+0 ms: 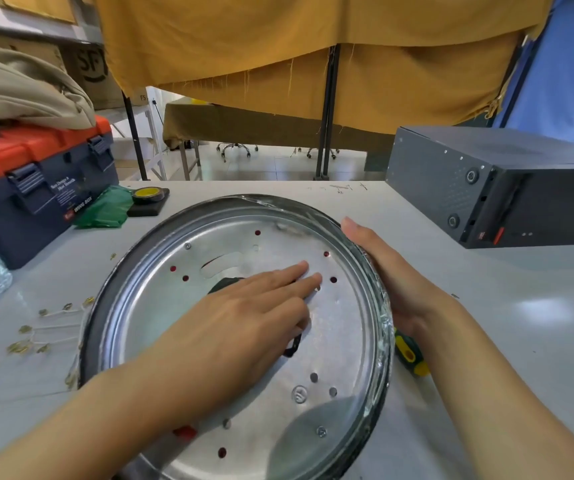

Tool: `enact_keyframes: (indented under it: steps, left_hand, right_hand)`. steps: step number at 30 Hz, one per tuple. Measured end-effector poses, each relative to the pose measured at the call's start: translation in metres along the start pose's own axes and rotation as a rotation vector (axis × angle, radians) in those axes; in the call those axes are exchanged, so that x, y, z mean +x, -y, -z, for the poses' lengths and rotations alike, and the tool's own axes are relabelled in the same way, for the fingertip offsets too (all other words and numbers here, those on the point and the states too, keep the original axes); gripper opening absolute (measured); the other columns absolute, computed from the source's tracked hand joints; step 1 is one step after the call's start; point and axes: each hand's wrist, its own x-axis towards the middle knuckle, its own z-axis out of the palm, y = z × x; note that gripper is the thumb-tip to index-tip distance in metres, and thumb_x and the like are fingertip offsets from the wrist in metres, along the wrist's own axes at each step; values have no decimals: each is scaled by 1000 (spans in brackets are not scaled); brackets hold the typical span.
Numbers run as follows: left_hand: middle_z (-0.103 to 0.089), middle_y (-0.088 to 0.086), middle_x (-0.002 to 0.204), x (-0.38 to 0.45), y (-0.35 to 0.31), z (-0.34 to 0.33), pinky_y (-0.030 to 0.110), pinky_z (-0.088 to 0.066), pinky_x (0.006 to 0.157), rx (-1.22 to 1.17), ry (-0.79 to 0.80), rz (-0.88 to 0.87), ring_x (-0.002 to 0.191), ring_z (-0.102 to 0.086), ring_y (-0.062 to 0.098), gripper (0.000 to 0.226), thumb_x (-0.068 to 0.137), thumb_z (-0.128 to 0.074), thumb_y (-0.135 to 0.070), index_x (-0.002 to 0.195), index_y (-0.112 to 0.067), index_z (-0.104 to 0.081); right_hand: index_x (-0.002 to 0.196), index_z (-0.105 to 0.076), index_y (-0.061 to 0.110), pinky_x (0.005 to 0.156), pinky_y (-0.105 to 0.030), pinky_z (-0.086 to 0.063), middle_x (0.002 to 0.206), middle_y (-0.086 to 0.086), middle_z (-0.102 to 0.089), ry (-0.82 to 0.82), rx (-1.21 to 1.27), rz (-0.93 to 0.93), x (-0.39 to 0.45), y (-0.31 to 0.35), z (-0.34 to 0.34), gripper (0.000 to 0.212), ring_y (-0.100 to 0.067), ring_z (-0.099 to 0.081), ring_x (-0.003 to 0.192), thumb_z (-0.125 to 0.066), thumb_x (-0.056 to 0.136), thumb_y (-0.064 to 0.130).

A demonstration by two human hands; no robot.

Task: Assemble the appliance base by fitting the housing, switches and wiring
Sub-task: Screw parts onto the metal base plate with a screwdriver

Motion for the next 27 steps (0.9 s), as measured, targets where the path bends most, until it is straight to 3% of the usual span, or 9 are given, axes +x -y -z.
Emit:
enact_keyframes:
  steps: [3,5,13,18,21,23,24,26,27]
  left_hand:
    - [-53,1,137,2,1,-6,29,-39,106,7,-3,10,136,-38,15,5,84,-63,-11,88,-15,-61]
    - [-53,1,137,4,2,-9,29,-39,106,14,22,14,136,-37,15,16,78,-71,-7,87,-15,-61]
    - [-61,3,128,11,0,-10,28,-45,99,28,3,8,128,-48,18,15,74,-75,-5,83,-11,-64]
    - [-61,3,128,14,-1,-9,30,-48,97,3,21,-5,127,-49,18,12,77,-73,-5,81,-10,-63]
    - [-60,-1,129,14,0,-9,25,-47,94,-36,31,-10,126,-49,14,9,88,-55,-14,82,-13,-62]
    - [-59,-2,130,14,0,-9,27,-50,93,-87,66,-1,127,-49,12,23,91,-41,-22,83,-14,-60]
    - [-58,-2,131,14,1,-11,31,-52,91,-109,82,3,128,-48,12,25,91,-38,-24,84,-14,-60]
    - [-55,-2,135,13,4,-13,34,-53,90,-159,127,6,130,-45,10,25,94,-35,-27,89,-15,-58]
    - [-54,-3,136,13,6,-14,31,-50,94,-198,153,17,132,-42,6,23,96,-35,-29,93,-18,-55]
  right_hand:
    - [96,-74,40,74,-21,-54,102,3,-74,16,11,35,0,0,1,44,-12,-70,96,-48,75,68]
    - [93,-75,39,71,-19,-54,98,4,-75,23,43,57,-1,-1,3,41,-11,-70,92,-48,74,65]
    - [82,-77,37,65,-18,-54,87,5,-76,35,139,87,-1,-4,8,36,-7,-71,82,-44,81,51]
    - [87,-77,36,70,-19,-53,91,5,-75,49,82,57,-1,-9,15,35,-8,-71,86,-49,79,57]
    - [97,-75,34,81,-31,-56,100,-3,-74,40,3,-6,-3,-13,22,41,-16,-69,97,-52,77,61]
    - [110,-68,15,98,-52,-46,113,-23,-64,12,-92,-42,-5,-13,24,59,-32,-62,105,-56,75,61]
    - [116,-59,3,101,-57,-42,118,-31,-56,-9,-137,-72,-7,-12,24,74,-38,-58,101,-57,72,63]
    - [111,-52,-8,85,-44,-44,102,-34,-55,-19,-217,-151,-10,-9,23,90,-26,-48,86,-55,63,68]
    - [99,-56,-3,74,-37,-39,89,-24,-54,-28,-255,-185,-9,-9,23,82,-24,-41,81,-53,62,69]
